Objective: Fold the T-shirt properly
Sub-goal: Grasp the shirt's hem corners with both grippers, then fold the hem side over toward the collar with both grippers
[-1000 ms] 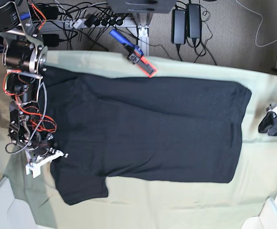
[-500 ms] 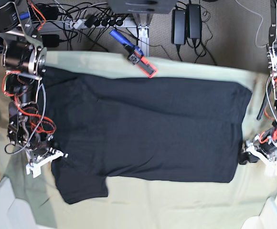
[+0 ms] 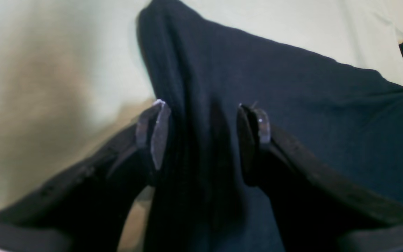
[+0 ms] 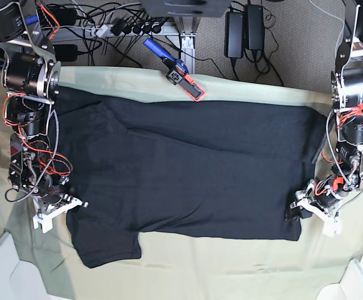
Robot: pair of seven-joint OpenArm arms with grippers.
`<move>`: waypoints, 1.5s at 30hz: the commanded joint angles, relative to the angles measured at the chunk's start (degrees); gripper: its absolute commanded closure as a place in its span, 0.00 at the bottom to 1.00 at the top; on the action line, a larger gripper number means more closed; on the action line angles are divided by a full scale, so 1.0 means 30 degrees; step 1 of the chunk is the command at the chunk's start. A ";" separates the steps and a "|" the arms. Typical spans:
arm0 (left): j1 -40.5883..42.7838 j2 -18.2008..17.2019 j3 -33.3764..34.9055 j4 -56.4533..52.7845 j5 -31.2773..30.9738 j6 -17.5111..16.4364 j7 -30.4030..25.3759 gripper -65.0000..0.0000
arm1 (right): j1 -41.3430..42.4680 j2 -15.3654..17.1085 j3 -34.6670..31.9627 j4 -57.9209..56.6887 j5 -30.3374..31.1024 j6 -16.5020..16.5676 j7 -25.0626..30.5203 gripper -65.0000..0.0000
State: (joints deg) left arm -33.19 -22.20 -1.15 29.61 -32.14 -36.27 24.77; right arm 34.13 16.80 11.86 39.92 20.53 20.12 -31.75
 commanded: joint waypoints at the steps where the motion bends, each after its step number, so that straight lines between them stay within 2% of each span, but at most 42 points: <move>1: -0.0568 -0.0073 -0.0044 0.0255 -0.0226 -0.0138 0.0029 0.47 | 0.0459 0.0204 0.0007 0.0270 0.0029 0.0743 -0.0080 1.00; 5: -0.0568 -0.0007 -0.0044 0.0291 -0.0568 -0.0138 0.0117 0.49 | 0.0452 0.0211 0.0007 0.0270 0.0022 0.0743 -0.0080 1.00; 6: -0.0576 -0.0015 -0.0044 0.0299 -0.0554 -0.0146 0.0117 0.54 | 0.0452 0.0219 0.0007 0.0270 0.0022 0.0743 -0.0080 1.00; 8: -0.0576 -0.0015 -0.0044 0.0313 -0.0474 -0.0168 0.0175 0.72 | 0.0452 0.0211 0.0007 0.0270 0.0022 0.0743 -0.0073 1.00; 10: -0.0576 -0.0015 -0.0051 0.0313 -0.0481 -0.0838 0.0248 0.90 | 0.0459 0.0211 0.0007 0.0270 0.0029 0.0743 -0.0066 1.00; 12: -0.0576 -0.0022 -0.0051 0.0328 -0.0503 -0.1243 0.0175 1.00 | 0.0459 0.0211 0.0007 0.0270 0.0022 0.0743 -0.0066 1.00; 17: -0.0576 -0.0342 -0.0051 0.1042 -0.1297 -0.1243 0.0707 1.00 | 0.0459 0.0284 0.0007 0.0270 0.0000 0.0750 -0.0182 1.00; 22: -0.0539 -0.0991 -0.0051 0.2543 -0.3621 -0.1243 0.4182 1.00 | 0.0248 0.0845 0.0007 0.1115 0.0248 0.0903 -0.1377 1.00; 26: 0.0015 -0.1239 0.0299 0.3155 -0.6156 -0.1243 0.6929 1.00 | -0.1078 0.1195 0.0007 0.3920 0.0998 0.1027 -0.1734 1.00; 29: 0.0539 -0.1304 0.0430 0.3242 -0.6747 -0.1243 0.7140 1.00 | -0.1872 0.1362 0.0000 0.5712 0.1464 0.1027 -0.2929 1.00; 33: 0.1005 -0.1916 0.0430 0.3264 -0.7308 -0.1243 0.7584 1.00 | -0.3016 0.2098 0.0007 0.6849 0.2710 0.1027 -0.3155 1.00; 39: 0.1297 -0.3002 0.0430 0.3279 -0.9581 -0.1243 0.9894 1.00 | -0.4634 0.3038 0.0007 0.8298 0.3701 0.1253 -0.3330 1.00; 42: 0.1297 -0.3082 0.0430 0.3279 -1.1264 -0.1243 1.1387 1.00 | -0.5362 0.3337 0.0007 0.8786 0.4131 0.1253 -0.3366 1.00; 45: 0.1304 -0.3082 0.0430 0.3279 -1.1941 -0.1243 1.1992 1.00 | -0.5785 0.3381 0.0007 0.8801 0.4080 0.1239 -0.3614 1.00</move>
State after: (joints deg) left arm -27.64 -30.30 0.38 38.52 -66.87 -38.65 61.30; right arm 15.64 25.69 11.49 65.41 32.73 20.36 -43.53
